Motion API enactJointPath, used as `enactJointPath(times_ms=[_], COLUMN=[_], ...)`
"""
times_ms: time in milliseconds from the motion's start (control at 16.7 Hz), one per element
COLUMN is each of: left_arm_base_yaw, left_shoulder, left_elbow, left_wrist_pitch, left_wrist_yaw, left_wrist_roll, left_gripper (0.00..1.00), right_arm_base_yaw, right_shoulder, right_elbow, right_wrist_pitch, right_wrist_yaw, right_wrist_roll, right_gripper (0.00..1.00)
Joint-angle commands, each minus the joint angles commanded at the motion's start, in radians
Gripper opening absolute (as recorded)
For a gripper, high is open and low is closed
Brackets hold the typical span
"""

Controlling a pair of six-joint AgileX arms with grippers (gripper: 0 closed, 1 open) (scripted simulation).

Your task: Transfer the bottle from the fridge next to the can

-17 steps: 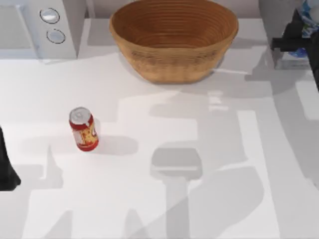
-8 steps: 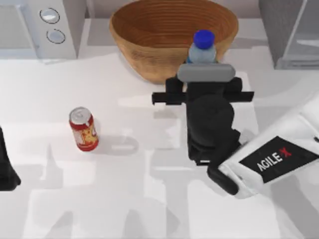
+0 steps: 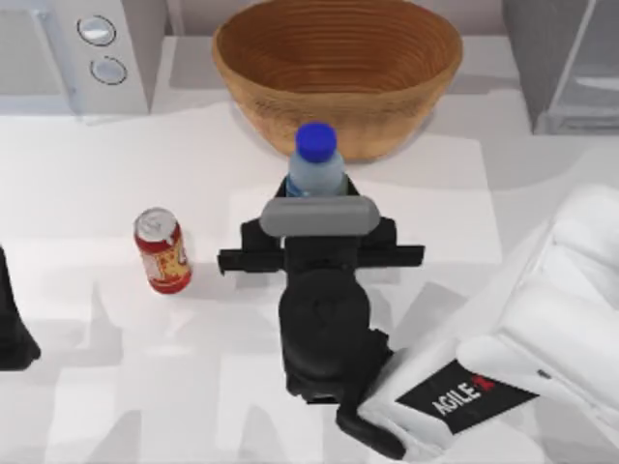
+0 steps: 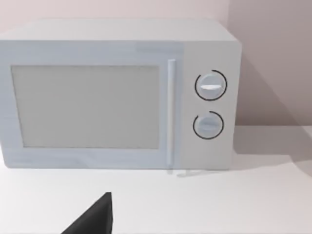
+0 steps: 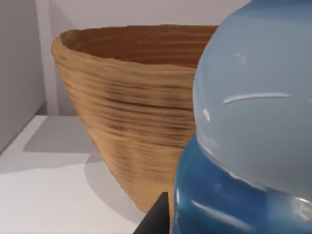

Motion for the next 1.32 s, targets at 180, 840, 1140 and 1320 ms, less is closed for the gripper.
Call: enactJointPath(times_ms=[180,840,1140,1320], left_arm_base_yaw=[0.0,0.0,0.0,0.0], left_shoulder=[0.0,0.0,0.0,0.0], left_elbow=[0.0,0.0,0.0,0.0], left_wrist_pitch=[0.0,0.0,0.0,0.0], left_wrist_yaw=[0.0,0.0,0.0,0.0], left_wrist_roll=[0.0,0.0,0.0,0.0], left_gripper=[1.0,1.0,1.0,1.0], right_arm_base_yaw=[-0.004,0.0,0.0,0.0], right_shoulder=[-0.004,0.0,0.0,0.0], right_elbow=[-0.003,0.0,0.0,0.0], right_wrist_pitch=[-0.001,0.0,0.0,0.0], right_wrist_yaw=[-0.003,0.0,0.0,0.0], right_wrist_roll=[0.002,0.0,0.0,0.0], right_gripper=[0.0,0.38,0.75,0.98])
